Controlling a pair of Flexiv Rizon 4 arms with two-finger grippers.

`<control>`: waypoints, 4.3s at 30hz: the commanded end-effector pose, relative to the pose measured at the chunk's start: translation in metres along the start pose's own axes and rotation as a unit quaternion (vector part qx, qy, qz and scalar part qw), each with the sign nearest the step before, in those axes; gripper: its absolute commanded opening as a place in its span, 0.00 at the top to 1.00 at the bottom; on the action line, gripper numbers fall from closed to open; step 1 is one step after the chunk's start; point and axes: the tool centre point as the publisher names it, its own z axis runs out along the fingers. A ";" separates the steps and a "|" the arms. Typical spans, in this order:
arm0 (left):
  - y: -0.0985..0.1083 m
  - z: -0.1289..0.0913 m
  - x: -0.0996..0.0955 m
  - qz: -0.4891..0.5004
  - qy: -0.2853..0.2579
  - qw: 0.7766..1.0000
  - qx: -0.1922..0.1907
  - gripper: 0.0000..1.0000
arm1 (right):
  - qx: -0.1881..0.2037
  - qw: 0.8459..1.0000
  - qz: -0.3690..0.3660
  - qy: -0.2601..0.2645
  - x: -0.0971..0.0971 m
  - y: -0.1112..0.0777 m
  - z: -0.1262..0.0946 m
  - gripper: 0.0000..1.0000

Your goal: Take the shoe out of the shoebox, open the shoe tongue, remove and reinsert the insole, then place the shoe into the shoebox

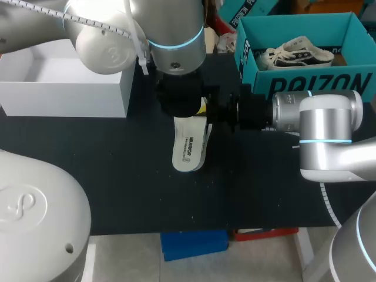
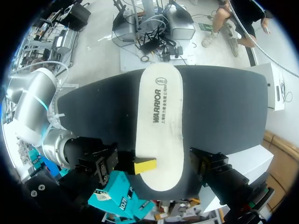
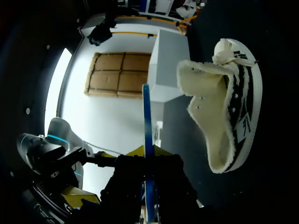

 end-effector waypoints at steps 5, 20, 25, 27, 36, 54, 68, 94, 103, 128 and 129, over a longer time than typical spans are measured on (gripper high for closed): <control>0.061 0.009 0.001 0.002 0.002 1.000 0.005 0.00 | -0.001 1.000 0.000 -0.001 0.000 0.000 0.001 1.00; 0.135 0.032 -0.001 0.006 0.006 1.000 -0.006 0.00 | -0.001 1.000 0.000 -0.001 0.000 0.000 0.001 1.00; 0.137 0.030 -0.002 0.005 0.002 1.000 -0.010 0.00 | -0.001 1.000 0.000 -0.001 0.000 0.000 0.001 1.00; 0.132 0.027 -0.002 0.005 0.002 1.000 -0.011 0.00 | -0.001 1.000 0.000 -0.001 0.000 0.000 0.001 1.00; 0.091 0.007 0.000 0.004 -0.001 1.000 -0.014 0.00 | -0.001 1.000 0.000 -0.001 0.000 0.000 0.001 1.00; -0.025 -0.014 -0.004 0.018 -0.004 1.000 0.015 0.00 | -0.001 1.000 0.000 -0.001 0.000 0.000 0.001 1.00; -0.070 -0.022 0.028 0.031 -0.248 0.967 0.054 0.00 | -0.001 1.000 0.000 -0.001 0.000 0.000 0.001 1.00; -0.069 -0.008 0.055 0.011 -0.397 0.916 0.051 0.00 | -0.001 1.000 0.000 -0.001 0.000 0.000 0.001 1.00; -0.064 0.005 0.059 -0.009 -0.479 0.877 0.032 0.00 | -0.001 1.000 0.000 -0.001 0.000 0.000 0.001 1.00; -0.026 0.043 0.039 -0.075 -0.657 0.749 -0.040 0.19 | -0.001 1.000 0.000 -0.001 0.000 0.000 0.001 1.00; -0.026 0.044 0.036 -0.076 -0.660 0.747 -0.040 0.18 | -0.001 1.000 0.000 -0.001 0.000 0.000 0.001 1.00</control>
